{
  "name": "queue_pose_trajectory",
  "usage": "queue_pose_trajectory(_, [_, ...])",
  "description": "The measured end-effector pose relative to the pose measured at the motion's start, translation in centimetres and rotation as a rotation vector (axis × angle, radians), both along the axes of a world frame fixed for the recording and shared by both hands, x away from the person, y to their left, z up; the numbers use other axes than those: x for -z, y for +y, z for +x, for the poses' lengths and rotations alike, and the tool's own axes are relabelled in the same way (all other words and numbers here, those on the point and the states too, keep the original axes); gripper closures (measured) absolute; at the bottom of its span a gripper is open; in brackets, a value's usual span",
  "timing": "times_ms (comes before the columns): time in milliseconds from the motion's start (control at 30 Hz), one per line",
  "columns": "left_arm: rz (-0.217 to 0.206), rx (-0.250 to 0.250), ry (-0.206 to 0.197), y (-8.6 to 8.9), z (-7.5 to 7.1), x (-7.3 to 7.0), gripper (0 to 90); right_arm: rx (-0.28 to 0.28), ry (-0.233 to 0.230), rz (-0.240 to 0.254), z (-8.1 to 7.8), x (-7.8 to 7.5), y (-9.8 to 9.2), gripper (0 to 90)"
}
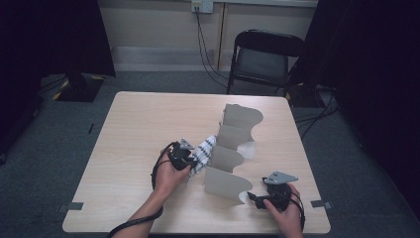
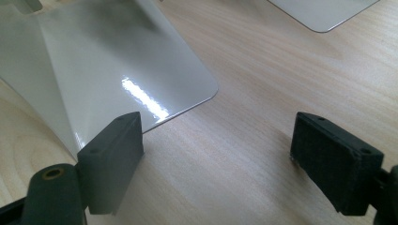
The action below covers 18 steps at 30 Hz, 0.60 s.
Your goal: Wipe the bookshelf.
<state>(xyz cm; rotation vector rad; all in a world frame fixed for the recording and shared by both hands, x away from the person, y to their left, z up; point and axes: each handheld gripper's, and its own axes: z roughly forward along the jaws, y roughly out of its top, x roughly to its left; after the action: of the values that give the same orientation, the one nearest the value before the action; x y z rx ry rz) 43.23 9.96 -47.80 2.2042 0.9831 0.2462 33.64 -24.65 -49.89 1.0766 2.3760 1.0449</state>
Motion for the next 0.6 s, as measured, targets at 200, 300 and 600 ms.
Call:
queue_pose_trajectory(200, [-0.031, -0.011, -0.010, 0.4, 0.2, -1.2, 80.5, 0.000, 0.000, 0.000, 0.0, 0.0, 0.0, 16.4])
queue_pose_trajectory(300, [-0.036, -0.005, -0.029, 0.4, 0.4, -2.4, 80.5, 0.000, 0.000, 0.000, 0.0, 0.0, 0.0, 16.4])
queue_pose_trajectory(600, [-0.057, 0.001, -0.102, -0.1, 1.1, -6.5, 80.5, -0.001, 0.000, 0.000, 0.0, 0.0, 0.0, 16.4])
